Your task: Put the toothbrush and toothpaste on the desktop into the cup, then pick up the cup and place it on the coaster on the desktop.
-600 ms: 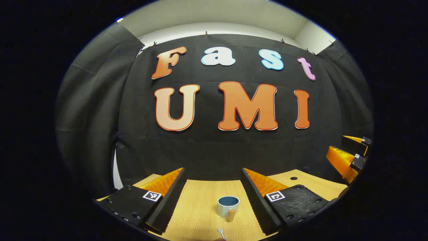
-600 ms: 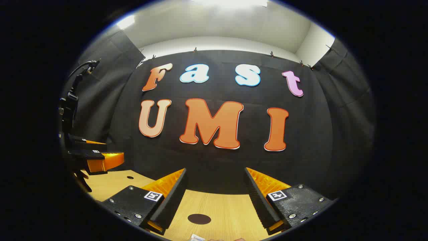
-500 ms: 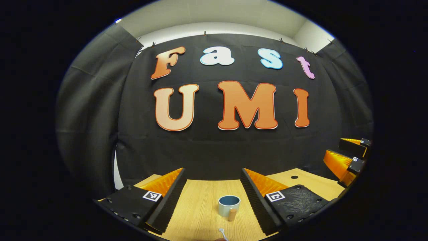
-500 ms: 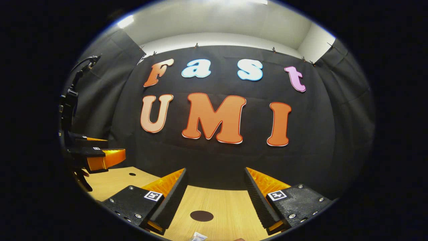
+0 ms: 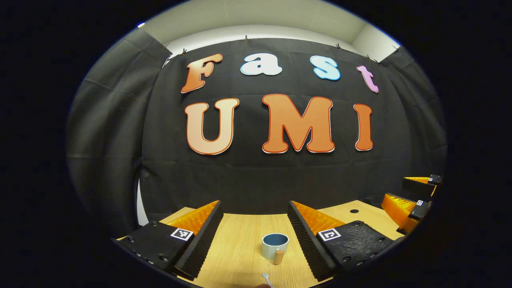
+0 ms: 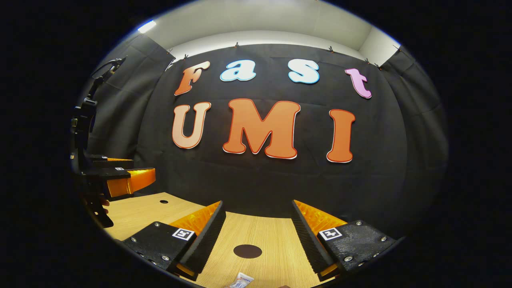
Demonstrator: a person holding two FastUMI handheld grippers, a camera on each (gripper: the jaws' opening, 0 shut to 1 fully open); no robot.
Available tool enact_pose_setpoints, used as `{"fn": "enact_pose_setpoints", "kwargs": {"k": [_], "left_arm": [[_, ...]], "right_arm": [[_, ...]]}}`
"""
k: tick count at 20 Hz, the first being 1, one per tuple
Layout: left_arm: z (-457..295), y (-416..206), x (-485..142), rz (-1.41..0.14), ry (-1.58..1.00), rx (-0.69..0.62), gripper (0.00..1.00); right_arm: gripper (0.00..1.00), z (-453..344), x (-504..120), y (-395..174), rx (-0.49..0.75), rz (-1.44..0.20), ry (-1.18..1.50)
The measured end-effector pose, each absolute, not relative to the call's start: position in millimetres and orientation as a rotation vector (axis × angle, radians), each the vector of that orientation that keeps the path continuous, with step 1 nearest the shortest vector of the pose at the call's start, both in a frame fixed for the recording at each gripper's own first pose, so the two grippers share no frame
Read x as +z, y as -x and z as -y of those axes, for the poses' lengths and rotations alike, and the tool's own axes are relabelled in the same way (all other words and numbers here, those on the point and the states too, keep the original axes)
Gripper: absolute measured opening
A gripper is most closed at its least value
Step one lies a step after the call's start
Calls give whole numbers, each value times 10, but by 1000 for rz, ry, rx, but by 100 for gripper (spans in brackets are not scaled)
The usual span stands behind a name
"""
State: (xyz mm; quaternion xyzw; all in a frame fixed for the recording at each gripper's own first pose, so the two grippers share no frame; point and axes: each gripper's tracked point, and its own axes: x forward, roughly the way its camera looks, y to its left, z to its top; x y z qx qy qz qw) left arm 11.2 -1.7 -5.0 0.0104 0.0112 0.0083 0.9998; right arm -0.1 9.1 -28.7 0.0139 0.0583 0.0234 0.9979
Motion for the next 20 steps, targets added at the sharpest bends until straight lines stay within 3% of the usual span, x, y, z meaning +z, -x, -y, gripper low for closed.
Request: {"fn": "enact_pose_setpoints", "kwargs": {"k": [8,20], "left_arm": [[121,-176,-89,-52,-32,2,96],[332,-141,-1128,-463,16,-105,98]], "right_arm": [[96,46,-356,-81,28,-174,-41],[93,-87,-1041,158,94,-499,-89]]}}
